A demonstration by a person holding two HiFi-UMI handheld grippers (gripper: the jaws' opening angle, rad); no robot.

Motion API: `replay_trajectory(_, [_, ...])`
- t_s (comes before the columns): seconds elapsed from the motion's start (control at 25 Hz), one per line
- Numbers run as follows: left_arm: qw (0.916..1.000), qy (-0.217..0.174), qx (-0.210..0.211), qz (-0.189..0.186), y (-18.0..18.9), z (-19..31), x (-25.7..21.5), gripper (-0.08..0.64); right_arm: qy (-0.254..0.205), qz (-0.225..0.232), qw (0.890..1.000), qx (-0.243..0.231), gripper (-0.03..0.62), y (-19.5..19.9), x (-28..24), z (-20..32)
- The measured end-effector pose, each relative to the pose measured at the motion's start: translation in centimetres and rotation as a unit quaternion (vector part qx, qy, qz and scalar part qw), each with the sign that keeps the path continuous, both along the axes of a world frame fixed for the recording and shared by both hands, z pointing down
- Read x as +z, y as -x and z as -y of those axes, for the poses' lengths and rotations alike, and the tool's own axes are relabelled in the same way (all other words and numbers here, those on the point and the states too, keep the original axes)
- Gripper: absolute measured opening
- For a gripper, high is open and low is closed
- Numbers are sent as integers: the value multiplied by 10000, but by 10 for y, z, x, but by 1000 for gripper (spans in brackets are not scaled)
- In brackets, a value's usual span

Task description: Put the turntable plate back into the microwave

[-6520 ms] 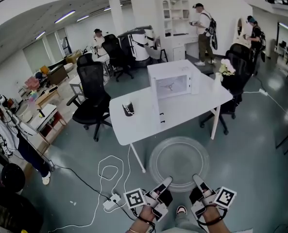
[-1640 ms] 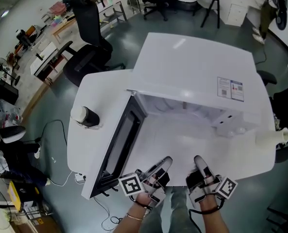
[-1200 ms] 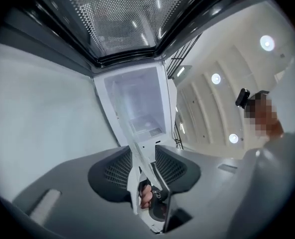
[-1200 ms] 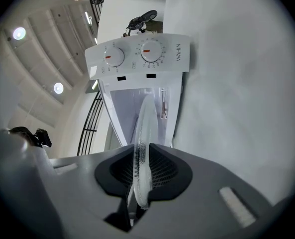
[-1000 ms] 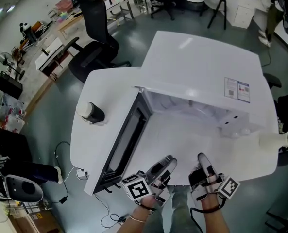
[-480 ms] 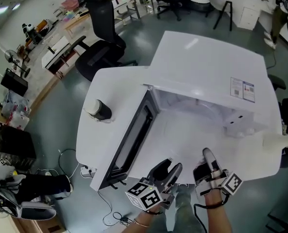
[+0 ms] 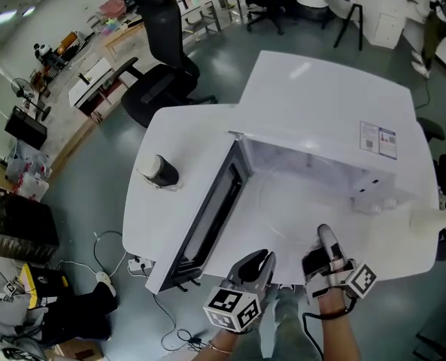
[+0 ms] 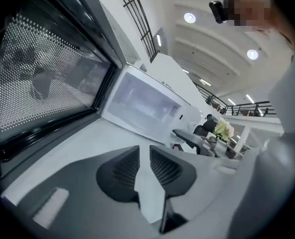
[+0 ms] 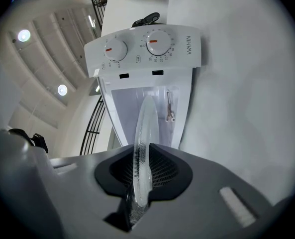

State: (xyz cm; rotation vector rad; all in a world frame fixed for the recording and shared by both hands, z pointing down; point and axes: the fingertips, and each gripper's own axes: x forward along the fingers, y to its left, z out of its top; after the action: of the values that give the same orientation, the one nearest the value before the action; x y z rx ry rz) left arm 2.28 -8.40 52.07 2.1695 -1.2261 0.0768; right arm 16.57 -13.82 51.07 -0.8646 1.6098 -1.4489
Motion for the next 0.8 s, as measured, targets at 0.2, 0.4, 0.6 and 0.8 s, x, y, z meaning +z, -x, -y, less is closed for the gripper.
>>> replay_trajectory(0.2, [10000,17,-45,30,7,-1,2,-6,-15,29,10000,63,52,3,-2,7])
replay_trajectory(0.4, [9998,-36,-75,184,11,2,1,-1,-15,2,9998,183,52,2,-3,14])
replay_trajectory(0.6, [9995,-104,-90,294,14,8,0,0,-30,-37,9995,325,54,1,-1,22])
replay_trajectory(0.8, [9993,-165,-164,289,19,15,1,0,-41,-5,9989,463,54,1,0,32])
